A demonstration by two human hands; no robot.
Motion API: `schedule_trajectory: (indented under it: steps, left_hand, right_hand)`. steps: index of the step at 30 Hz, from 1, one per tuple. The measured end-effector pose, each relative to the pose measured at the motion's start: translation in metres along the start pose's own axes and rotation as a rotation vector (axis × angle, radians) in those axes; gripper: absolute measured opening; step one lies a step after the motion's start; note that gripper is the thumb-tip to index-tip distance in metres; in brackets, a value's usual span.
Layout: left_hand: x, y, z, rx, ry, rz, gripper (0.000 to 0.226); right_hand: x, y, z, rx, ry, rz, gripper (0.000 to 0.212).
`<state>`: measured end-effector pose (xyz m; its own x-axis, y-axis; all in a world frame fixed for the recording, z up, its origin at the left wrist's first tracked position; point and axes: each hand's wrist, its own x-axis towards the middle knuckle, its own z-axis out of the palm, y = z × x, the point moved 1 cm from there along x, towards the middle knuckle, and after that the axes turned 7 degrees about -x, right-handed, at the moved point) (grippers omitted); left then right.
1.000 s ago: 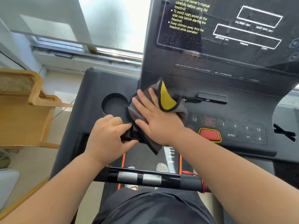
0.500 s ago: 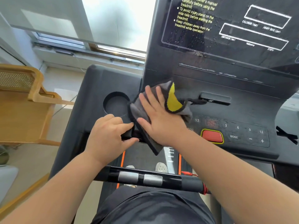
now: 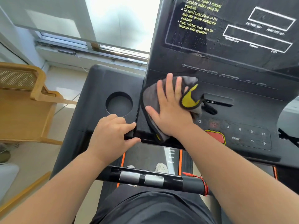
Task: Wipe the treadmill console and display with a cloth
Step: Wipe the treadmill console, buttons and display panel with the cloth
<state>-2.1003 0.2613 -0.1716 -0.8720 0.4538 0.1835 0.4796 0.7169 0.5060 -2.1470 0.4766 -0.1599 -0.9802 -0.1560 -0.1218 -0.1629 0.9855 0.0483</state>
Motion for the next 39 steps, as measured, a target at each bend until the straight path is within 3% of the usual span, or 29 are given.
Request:
schedule_trajectory:
  steps: [4,8,11,13,17,19,22,26,30,33,36,39]
  left_hand:
    - [0.003,0.001,-0.002,0.008,-0.009,0.020,0.055]
    - [0.003,0.000,-0.001,-0.012,-0.011,0.020,0.053]
    - [0.002,0.002,-0.001,-0.004,-0.018,0.016,0.055]
    - [0.001,0.004,-0.003,0.011,-0.018,0.015,0.056]
    - [0.001,0.003,-0.002,0.017,0.000,0.017,0.055]
    - [0.000,0.001,-0.001,0.010,0.003,0.017,0.055]
    - [-0.001,0.000,0.001,-0.002,0.005,0.017,0.049]
    - [0.000,0.000,0.002,-0.034,0.022,0.018,0.049]
    - [-0.002,0.002,0.001,-0.039,0.023,0.001,0.055]
    - [-0.001,0.001,0.001,-0.036,0.025,-0.005,0.050]
    - [0.000,0.001,0.002,-0.050,0.050,-0.006,0.034]
    - [-0.001,0.001,0.003,-0.052,0.054,-0.007,0.031]
  right_hand:
    - [-0.026,-0.007,-0.002,0.130,-0.124,-0.222,0.075]
    - [-0.076,0.023,0.013,-0.015,-0.072,-0.427,0.071]
    - [-0.053,0.057,0.006,-0.021,-0.109,-0.333,0.079]
    - [-0.023,0.065,-0.005,-0.076,-0.036,-0.258,0.082]
    - [0.004,0.038,-0.011,-0.083,0.026,-0.153,0.086]
    - [0.000,0.014,-0.011,0.004,-0.022,-0.132,0.085]
    - [-0.029,-0.003,-0.001,0.109,-0.106,-0.271,0.077]
    - [-0.070,0.030,0.010,0.022,-0.115,-0.433,0.070]
    - [-0.027,0.056,-0.001,-0.024,-0.065,-0.238,0.080]
    - [-0.012,0.013,-0.004,0.038,-0.070,-0.161,0.083]
    - [-0.046,-0.010,0.006,0.057,-0.061,-0.389,0.074]
    - [-0.057,0.022,0.009,-0.039,-0.075,-0.639,0.069]
